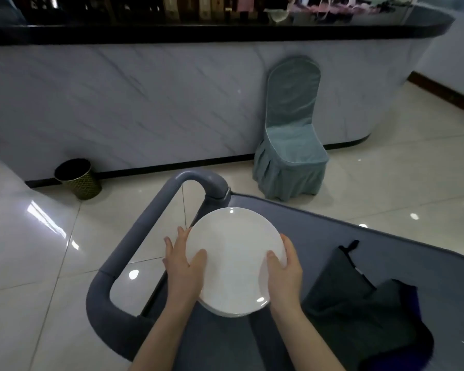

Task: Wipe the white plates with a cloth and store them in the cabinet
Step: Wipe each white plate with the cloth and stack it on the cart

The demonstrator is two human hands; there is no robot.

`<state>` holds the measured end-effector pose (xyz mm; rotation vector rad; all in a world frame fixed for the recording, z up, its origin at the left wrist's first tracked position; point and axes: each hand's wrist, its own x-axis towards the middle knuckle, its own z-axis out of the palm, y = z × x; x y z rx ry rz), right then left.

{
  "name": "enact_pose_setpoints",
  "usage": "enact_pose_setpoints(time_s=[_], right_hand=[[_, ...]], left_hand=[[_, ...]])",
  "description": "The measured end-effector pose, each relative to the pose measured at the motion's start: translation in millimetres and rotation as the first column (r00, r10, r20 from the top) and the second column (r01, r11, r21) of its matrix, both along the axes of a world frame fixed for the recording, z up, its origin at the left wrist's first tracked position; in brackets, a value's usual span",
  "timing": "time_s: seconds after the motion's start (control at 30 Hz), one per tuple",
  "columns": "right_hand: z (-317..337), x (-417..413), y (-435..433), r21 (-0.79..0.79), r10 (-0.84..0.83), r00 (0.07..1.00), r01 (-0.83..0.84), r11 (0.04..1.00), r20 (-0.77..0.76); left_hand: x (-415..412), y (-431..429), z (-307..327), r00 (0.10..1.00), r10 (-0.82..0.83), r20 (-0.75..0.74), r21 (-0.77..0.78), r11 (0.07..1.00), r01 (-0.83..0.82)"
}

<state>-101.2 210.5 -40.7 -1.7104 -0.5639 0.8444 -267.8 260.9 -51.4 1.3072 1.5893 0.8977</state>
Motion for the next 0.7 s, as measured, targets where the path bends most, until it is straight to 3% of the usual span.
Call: enact_pose_setpoints(time_s=[0.33,0.7], right_hand=[[-19.8,-4.1,7.0,-0.062,-0.058,0.998,0.059,0.996,0.019],[-30.6,-0.2,-0.5,0.034,-0.040,0.982,0.047,0.998,-0.186]], left_hand=[[-8.1,10.4,-22.1,0.986,-0.124,0.113,-0.038,0.991,0.129],[-14.0,33.3,-18.1,0.896,-0.146,0.419,-0.180,0.954,0.240]])
